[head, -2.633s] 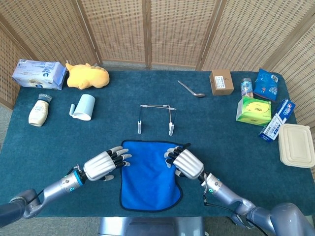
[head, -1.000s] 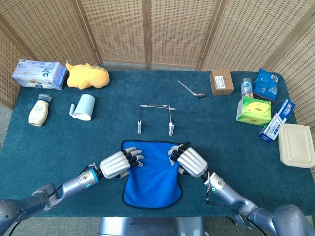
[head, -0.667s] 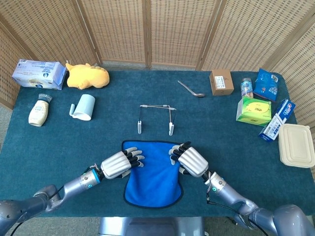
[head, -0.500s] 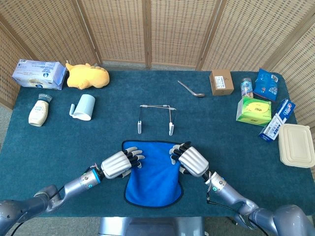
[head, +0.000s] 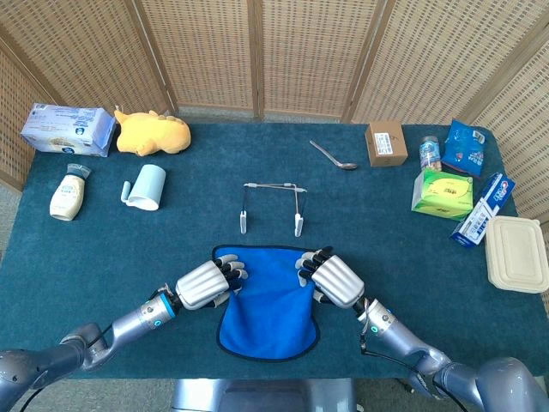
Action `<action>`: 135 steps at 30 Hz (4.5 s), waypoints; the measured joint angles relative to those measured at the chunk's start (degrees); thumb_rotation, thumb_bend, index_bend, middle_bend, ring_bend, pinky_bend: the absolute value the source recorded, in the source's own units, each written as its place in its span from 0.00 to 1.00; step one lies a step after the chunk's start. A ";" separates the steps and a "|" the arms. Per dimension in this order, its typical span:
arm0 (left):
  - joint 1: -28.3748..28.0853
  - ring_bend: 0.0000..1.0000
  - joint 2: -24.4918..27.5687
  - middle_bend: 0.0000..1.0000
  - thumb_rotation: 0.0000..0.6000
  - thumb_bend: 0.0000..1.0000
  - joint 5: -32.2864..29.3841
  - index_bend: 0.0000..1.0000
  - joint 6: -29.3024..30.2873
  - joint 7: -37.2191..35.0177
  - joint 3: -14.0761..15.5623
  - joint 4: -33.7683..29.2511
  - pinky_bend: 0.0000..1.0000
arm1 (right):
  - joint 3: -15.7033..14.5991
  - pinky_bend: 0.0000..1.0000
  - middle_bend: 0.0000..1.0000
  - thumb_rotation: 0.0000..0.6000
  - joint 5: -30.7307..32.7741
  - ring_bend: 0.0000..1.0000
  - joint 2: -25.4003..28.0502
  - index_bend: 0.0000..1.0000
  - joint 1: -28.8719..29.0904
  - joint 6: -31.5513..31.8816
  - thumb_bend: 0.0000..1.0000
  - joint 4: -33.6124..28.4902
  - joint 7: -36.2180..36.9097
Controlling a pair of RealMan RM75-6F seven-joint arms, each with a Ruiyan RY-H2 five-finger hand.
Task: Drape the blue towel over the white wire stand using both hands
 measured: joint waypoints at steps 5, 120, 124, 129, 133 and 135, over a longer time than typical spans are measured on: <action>0.59 0.30 0.68 0.39 1.00 0.69 -0.61 0.72 0.98 0.00 -0.31 -0.83 0.19 | -0.08 0.38 0.43 1.00 -0.28 0.31 0.16 0.84 -0.19 0.91 0.45 -0.54 0.56; -14.47 0.36 7.08 0.49 1.00 0.64 -26.01 0.78 -9.61 -10.92 -26.08 -2.13 0.17 | 26.33 0.38 0.50 1.00 32.81 0.34 17.97 0.96 22.57 -25.69 0.46 -14.18 -0.98; -14.21 0.36 6.73 0.49 1.00 0.64 -26.11 0.77 -9.79 -11.38 -25.76 -1.57 0.17 | 26.08 0.38 0.50 1.00 32.74 0.34 17.83 0.96 22.32 -25.49 0.46 -14.22 -0.99; -13.85 0.36 6.32 0.49 1.00 0.64 -26.22 0.77 -9.90 -11.88 -25.43 -1.09 0.16 | 25.56 0.38 0.50 1.00 32.39 0.34 17.72 0.96 22.08 -25.36 0.45 -13.86 -1.23; -13.58 0.36 6.00 0.49 1.00 0.64 -26.24 0.77 -9.87 -12.16 -25.22 -0.80 0.16 | 25.38 0.38 0.50 1.00 32.36 0.34 17.49 0.96 21.83 -25.32 0.45 -13.55 -0.81; -13.42 0.36 5.78 0.49 1.00 0.64 -26.31 0.77 -9.87 -12.33 -25.15 -0.59 0.16 | 25.25 0.38 0.50 1.00 32.22 0.34 17.32 0.96 21.79 -25.28 0.46 -13.22 -0.73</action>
